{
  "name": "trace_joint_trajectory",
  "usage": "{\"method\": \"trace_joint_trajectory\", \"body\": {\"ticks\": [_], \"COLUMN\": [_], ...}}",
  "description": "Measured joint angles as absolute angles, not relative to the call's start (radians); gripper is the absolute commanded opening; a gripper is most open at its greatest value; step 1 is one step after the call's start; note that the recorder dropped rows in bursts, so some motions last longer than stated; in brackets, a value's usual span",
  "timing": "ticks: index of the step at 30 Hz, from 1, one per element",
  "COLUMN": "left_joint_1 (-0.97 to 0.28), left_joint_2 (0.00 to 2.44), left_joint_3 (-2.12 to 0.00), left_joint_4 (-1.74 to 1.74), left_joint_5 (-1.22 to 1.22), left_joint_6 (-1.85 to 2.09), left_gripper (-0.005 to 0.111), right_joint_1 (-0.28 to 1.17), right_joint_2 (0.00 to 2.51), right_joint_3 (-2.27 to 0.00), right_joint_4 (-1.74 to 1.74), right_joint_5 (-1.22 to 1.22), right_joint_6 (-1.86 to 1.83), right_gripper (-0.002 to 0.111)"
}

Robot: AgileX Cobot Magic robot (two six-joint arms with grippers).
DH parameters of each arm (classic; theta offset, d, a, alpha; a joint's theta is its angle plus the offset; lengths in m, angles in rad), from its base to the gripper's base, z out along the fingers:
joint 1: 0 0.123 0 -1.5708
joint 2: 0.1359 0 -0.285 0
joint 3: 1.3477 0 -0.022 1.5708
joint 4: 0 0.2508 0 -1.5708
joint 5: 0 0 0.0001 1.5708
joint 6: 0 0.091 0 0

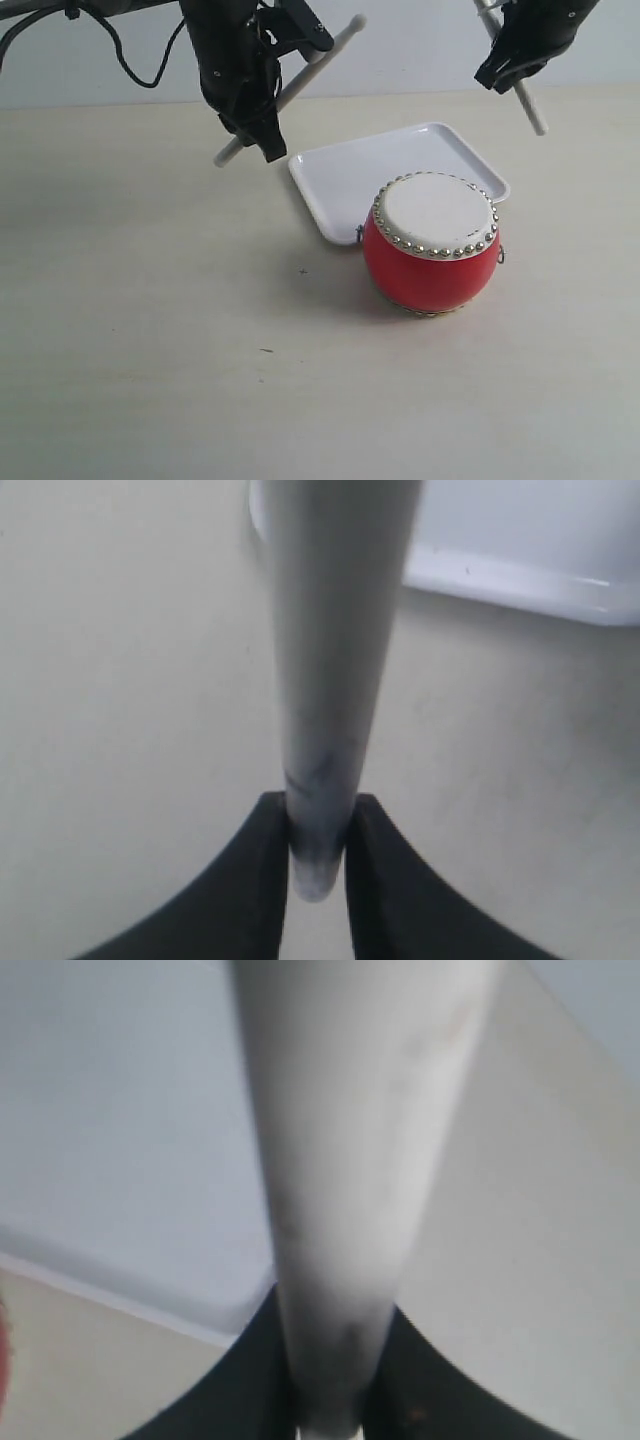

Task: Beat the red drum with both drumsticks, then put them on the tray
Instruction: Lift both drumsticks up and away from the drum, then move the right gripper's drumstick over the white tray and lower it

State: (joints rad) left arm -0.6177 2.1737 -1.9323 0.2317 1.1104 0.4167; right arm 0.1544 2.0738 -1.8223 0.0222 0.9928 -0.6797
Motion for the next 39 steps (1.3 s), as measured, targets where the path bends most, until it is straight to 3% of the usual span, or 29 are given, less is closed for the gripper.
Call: {"method": "trace_joint_trajectory", "body": {"ticks": [18,39], "left_joint_1": [-0.539,-0.539], "left_joint_2": [2.053,2.009], "left_joint_3": [-1.930,-1.893], "left_joint_4": [0.178,0.169], "left_joint_5": [1.220,1.224], "left_joint_6": [0.235,0.235], "left_gripper": [0.000,0.000], "right_joint_1": [0.324,0.324], "right_joint_2": [2.251,2.447], "right_joint_3": [-2.058,-2.059], "right_joint_4": [-0.110,-0.066], "right_joint_5": [0.881,0.804], "right_joint_6": [-1.351,-1.431], "right_gripper": [0.000,0.000]}}
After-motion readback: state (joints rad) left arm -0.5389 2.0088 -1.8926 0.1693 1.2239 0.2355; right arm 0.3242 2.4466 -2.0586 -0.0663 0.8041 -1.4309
